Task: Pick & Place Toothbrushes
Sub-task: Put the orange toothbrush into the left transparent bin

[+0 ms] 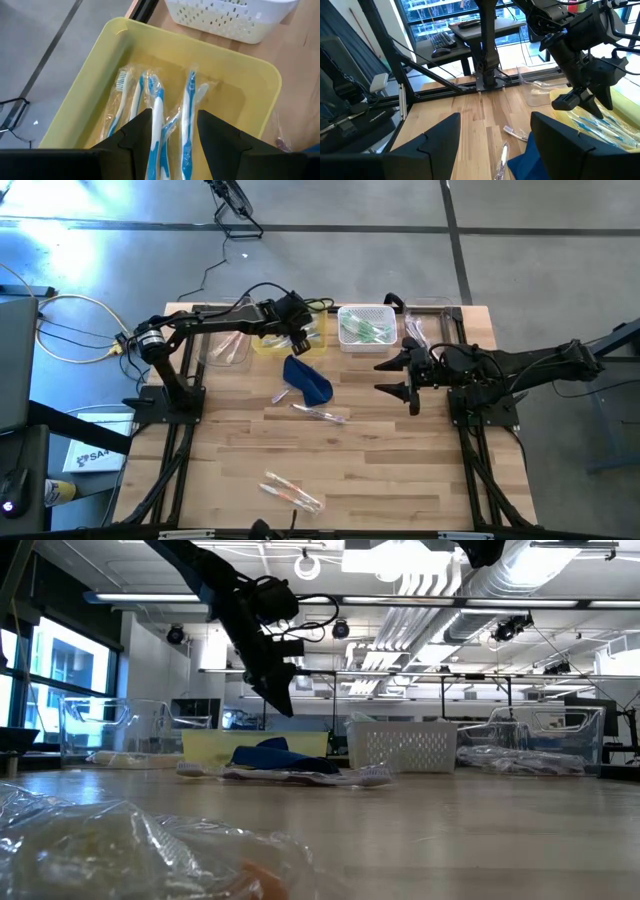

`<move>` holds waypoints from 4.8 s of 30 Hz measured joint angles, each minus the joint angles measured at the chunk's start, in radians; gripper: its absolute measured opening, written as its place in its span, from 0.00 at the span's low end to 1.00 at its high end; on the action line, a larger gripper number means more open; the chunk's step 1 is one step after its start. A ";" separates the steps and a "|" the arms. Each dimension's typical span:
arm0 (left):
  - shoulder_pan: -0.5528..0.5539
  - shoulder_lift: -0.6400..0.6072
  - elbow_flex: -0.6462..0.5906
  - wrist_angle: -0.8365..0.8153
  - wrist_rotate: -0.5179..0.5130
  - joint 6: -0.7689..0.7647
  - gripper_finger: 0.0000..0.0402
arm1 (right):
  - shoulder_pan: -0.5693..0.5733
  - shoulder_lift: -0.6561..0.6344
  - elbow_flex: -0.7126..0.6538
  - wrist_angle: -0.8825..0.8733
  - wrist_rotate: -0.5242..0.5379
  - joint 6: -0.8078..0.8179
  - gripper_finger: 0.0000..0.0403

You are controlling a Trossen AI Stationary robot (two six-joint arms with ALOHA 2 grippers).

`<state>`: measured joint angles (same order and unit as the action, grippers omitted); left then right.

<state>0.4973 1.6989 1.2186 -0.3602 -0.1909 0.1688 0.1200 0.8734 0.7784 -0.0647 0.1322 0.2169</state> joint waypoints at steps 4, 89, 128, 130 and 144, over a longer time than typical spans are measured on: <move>0.000 0.000 0.000 0.011 0.012 0.000 0.38 | 0.000 0.000 0.000 0.000 0.000 0.000 0.58; -0.439 -0.454 -0.229 0.571 0.139 0.446 0.38 | -0.003 0.000 0.000 -0.043 0.051 -0.002 0.58; -0.629 -0.559 -0.330 0.651 0.140 0.136 0.38 | -0.003 0.000 0.000 -0.045 0.048 -0.003 0.58; -0.629 -0.559 -0.330 0.650 0.140 0.136 0.38 | -0.003 0.000 0.000 -0.045 0.048 -0.004 0.58; -0.629 -0.559 -0.330 0.651 0.140 0.136 0.38 | -0.003 0.000 0.000 -0.045 0.049 -0.004 0.58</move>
<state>-0.1318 1.1400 0.8886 0.2903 -0.0509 0.3050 0.1169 0.8736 0.7784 -0.1093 0.1810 0.2132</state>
